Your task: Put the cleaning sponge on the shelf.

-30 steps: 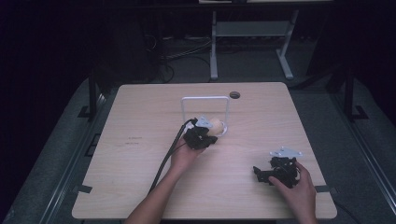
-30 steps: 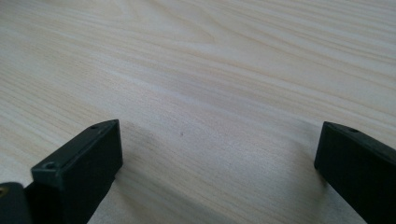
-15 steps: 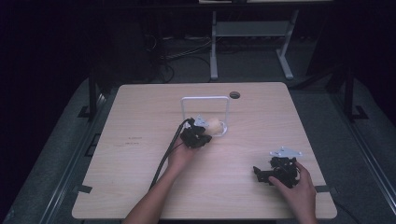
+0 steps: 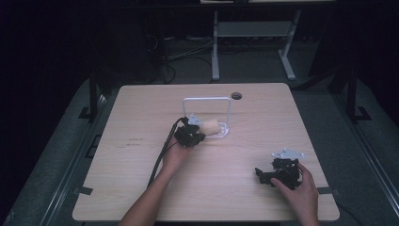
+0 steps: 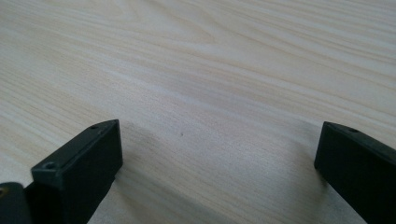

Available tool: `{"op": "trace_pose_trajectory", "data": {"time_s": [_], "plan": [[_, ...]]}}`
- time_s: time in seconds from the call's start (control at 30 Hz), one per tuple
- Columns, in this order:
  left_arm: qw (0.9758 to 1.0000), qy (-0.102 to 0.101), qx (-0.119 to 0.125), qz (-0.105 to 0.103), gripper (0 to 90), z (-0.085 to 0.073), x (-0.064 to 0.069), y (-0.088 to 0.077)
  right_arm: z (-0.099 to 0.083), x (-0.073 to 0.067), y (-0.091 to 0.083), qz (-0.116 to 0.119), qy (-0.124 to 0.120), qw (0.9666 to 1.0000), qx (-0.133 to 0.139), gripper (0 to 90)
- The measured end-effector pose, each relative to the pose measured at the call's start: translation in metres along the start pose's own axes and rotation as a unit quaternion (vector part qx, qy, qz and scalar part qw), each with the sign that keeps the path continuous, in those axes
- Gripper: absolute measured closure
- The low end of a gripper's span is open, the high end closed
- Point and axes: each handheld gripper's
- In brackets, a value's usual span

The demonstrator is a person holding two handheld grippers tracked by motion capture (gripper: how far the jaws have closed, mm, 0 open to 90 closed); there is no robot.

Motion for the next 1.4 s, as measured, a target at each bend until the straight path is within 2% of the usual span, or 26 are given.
{"op": "trace_pose_trajectory", "data": {"time_s": [0.43,0.73,0.83,0.93,1.0,1.1,1.4], "plan": [[0.9997,-0.010,0.009,0.021,90.0,-0.006,-0.011,-0.003,0.000,0.000,0.000,0.000,0.000,1.0000,0.000,0.7],[0.9998,-0.016,0.010,0.009,88.7,-0.008,-0.011,-0.010,0.000,0.000,0.000,0.000,0.000,1.0000,0.000,0.7],[0.9997,-0.022,0.007,0.008,82.2,-0.009,-0.010,-0.013,0.000,0.000,0.000,0.000,0.000,1.0000,0.000,0.7],[0.9998,-0.019,0.005,0.005,75.7,-0.009,-0.007,-0.018,0.000,0.000,0.000,0.000,0.000,1.0000,0.000,0.7],[0.9998,-0.021,0.003,0.004,67.5,-0.009,-0.005,-0.021,0.000,0.000,0.000,0.000,0.000,1.0000,0.000,0.7],[0.9998,-0.019,0.004,0.002,60.7,-0.010,-0.002,-0.027,0.000,0.000,0.000,0.000,0.000,1.0000,0.000,0.7],[0.9997,-0.017,0.014,-0.010,45.0,-0.011,0.003,-0.045,0.000,0.000,0.000,0.000,0.000,1.0000,0.000,0.7]]}}
Point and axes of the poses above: each handheld gripper's, and its own axes: y roughly forward along the jaws, z roughly out of its top, x roughly to its right, and after that the axes turned 8 degrees about x, right-handed
